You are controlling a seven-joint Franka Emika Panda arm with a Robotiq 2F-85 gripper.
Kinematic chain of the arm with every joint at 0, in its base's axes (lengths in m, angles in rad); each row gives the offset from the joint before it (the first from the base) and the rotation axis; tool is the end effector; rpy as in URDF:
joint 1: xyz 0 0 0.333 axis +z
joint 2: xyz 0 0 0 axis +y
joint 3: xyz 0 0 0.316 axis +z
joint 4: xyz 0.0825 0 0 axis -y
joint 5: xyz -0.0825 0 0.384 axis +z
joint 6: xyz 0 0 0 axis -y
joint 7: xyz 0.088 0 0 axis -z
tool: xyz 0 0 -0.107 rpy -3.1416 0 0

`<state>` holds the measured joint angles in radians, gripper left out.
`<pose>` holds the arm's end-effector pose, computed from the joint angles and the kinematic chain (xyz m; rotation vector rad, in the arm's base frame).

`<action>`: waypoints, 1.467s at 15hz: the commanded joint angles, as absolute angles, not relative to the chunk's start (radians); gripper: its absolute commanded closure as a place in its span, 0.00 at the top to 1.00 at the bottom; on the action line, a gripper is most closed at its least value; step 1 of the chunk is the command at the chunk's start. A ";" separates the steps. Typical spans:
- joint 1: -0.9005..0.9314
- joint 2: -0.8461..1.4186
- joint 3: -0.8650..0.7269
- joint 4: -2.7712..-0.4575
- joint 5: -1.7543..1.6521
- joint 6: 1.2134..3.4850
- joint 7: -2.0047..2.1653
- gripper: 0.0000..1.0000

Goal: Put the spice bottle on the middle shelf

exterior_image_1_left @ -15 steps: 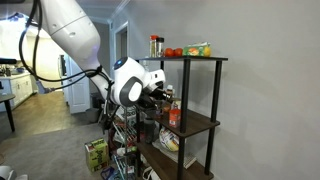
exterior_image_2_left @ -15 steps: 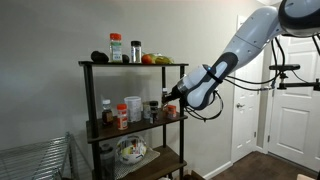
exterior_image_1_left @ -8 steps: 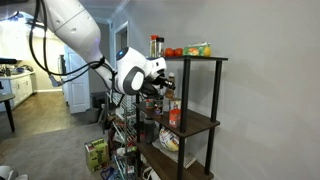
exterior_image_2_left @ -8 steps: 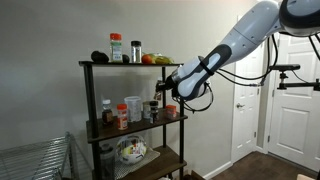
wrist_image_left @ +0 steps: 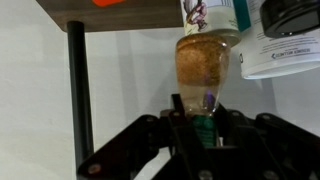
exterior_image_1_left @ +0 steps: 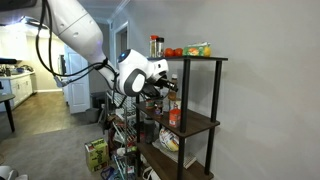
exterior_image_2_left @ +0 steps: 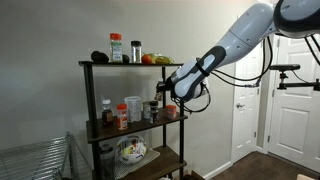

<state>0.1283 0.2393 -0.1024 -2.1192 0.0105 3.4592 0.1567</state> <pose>0.6193 0.0191 0.4372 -2.6063 0.1631 -1.6003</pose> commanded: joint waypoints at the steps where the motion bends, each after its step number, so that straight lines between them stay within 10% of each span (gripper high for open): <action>1: 0.190 0.271 -0.158 -2.093 0.063 3.459 0.132 0.08; 22: 0.487 0.442 -0.438 -2.045 0.179 3.459 0.196 0.09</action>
